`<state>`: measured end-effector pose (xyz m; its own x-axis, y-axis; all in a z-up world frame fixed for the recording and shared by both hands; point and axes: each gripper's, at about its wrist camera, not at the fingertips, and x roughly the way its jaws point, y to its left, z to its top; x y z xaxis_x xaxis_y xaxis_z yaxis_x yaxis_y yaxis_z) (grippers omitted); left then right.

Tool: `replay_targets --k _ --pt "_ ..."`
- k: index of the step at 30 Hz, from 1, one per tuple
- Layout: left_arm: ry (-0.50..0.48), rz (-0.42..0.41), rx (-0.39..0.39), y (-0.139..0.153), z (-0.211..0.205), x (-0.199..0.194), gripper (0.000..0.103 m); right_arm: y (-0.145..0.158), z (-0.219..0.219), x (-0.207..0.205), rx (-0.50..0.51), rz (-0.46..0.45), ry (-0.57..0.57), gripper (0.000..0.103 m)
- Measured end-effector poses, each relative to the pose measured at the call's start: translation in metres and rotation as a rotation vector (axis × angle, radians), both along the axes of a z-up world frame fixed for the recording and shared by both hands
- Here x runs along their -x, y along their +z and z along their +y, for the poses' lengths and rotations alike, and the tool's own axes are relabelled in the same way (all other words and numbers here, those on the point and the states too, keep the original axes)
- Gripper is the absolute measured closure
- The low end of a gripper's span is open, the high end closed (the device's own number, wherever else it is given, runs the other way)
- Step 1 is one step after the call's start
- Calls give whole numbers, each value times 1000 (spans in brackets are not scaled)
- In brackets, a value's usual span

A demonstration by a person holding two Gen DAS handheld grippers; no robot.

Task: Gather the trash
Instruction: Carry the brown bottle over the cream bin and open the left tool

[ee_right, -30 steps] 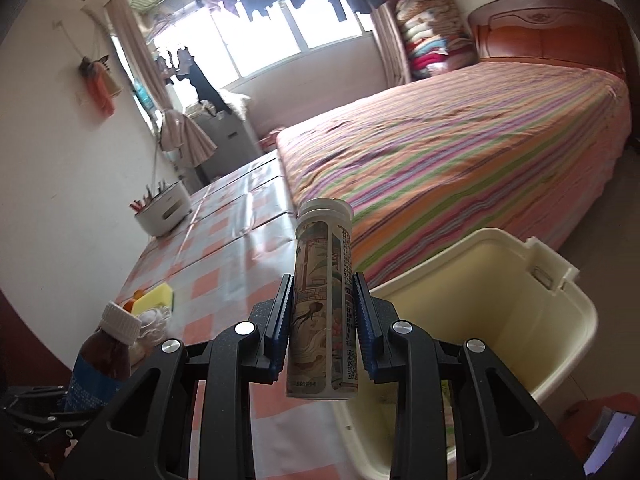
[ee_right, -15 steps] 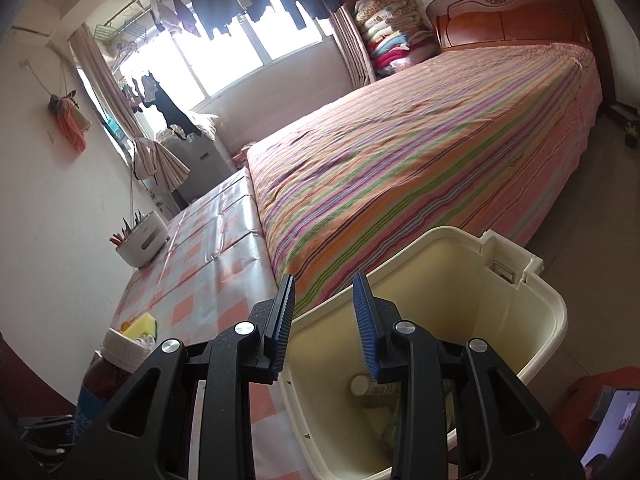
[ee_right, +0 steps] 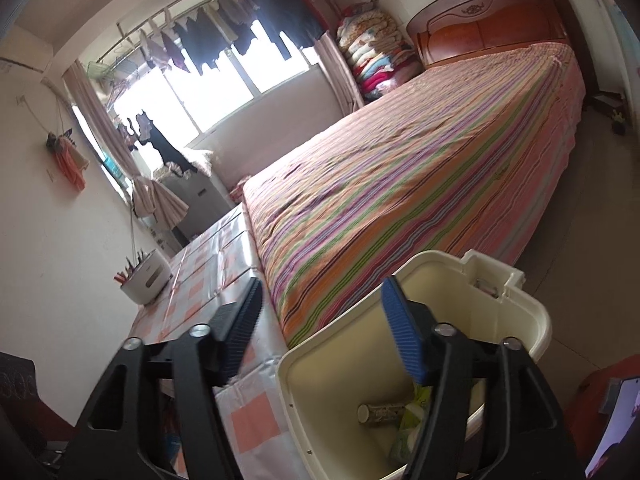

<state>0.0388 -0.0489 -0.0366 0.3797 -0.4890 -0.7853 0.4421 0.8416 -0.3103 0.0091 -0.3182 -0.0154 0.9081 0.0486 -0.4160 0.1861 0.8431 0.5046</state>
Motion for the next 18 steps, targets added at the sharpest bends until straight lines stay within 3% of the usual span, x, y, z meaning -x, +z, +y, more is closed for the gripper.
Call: replay_targets --k 8,18 --pt "-24 37 -32 -21 -30 -29 62 -1 -33 17 -84 -45 -98 21" --pt "-83 53 -50 -39 -74 -51 63 -1 -31 19 -120 -77 -111 19"
